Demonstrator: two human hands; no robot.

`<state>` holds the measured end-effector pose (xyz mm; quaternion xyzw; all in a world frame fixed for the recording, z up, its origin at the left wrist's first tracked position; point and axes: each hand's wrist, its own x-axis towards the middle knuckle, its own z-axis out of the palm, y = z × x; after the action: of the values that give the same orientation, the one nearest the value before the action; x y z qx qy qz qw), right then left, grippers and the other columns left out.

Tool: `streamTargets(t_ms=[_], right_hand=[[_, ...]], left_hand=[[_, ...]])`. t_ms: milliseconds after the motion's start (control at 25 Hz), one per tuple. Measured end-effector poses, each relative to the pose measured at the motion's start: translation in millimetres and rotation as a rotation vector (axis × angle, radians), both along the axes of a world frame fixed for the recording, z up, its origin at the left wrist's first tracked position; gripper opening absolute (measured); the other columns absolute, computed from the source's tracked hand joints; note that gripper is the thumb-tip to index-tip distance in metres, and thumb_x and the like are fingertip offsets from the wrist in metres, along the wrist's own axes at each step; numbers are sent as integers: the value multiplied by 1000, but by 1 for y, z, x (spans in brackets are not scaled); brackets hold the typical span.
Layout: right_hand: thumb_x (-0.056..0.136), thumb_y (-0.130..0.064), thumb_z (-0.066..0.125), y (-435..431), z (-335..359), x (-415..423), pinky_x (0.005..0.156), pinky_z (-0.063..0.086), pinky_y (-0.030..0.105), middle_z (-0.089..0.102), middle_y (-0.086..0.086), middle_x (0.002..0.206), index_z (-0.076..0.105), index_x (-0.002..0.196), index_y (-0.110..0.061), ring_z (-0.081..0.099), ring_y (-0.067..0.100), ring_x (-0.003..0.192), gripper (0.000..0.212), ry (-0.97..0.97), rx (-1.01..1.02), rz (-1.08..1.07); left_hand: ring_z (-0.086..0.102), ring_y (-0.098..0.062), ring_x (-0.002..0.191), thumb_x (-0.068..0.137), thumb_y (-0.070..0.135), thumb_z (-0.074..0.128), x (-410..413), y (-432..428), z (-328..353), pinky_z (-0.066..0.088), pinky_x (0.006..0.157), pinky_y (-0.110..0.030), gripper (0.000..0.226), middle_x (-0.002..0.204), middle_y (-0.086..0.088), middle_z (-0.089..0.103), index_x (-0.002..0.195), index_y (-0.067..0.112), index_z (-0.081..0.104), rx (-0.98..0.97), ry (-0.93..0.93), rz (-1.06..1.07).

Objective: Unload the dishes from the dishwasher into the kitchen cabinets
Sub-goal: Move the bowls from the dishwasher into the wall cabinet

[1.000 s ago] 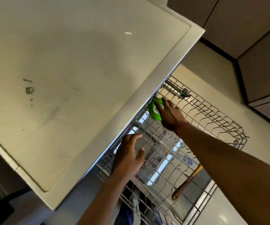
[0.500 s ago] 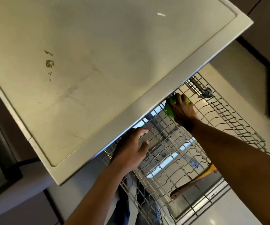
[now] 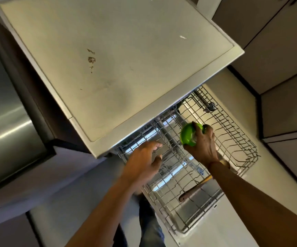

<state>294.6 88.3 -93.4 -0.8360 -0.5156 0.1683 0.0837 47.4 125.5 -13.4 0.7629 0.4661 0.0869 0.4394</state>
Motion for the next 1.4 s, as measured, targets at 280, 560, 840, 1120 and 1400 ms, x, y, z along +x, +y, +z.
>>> streamTargets(t_ms=[280, 560, 840, 1120, 1400], right_hand=[[60, -27, 90, -73, 95, -117, 90, 48, 30, 32, 6, 136, 28, 145, -25, 40, 14, 114, 105, 410, 276, -255], [66, -22, 87, -108, 178, -239, 78, 53, 23, 47, -3, 127, 38, 138, -25, 53, 14, 110, 87, 754, 539, -219], [61, -35, 87, -75, 225, -323, 94, 52, 39, 54, -5, 132, 48, 134, -34, 56, 17, 118, 83, 1002, 577, 49], [56, -48, 79, -36, 284, -404, 90, 50, 17, 56, -5, 134, 48, 137, -29, 56, 3, 115, 89, 1139, 561, 411], [56, -52, 77, -23, 336, -511, 74, 51, 12, 55, -11, 126, 45, 140, -33, 58, 4, 108, 92, 1209, 487, 756]], left_hand=[[58, -9, 112, 90, 26, 61, -75, -48, 43, 50, 97, -36, 36, 126, 3, 60, 126, 27, 55, 62, -114, 60], [63, -18, 102, 84, 16, 67, -180, -78, 100, 48, 90, -26, 35, 113, -3, 65, 119, 18, 63, 235, -166, 277], [59, -9, 99, 87, 19, 66, -276, -89, 164, 41, 86, -13, 33, 114, 2, 64, 120, 17, 62, 392, -96, 501], [60, -7, 97, 89, 25, 67, -360, -114, 221, 52, 84, -27, 31, 108, 9, 60, 119, 26, 59, 449, -2, 780], [62, -8, 98, 90, 27, 65, -458, -146, 277, 48, 75, -19, 31, 113, 3, 64, 121, 21, 61, 612, 133, 932]])
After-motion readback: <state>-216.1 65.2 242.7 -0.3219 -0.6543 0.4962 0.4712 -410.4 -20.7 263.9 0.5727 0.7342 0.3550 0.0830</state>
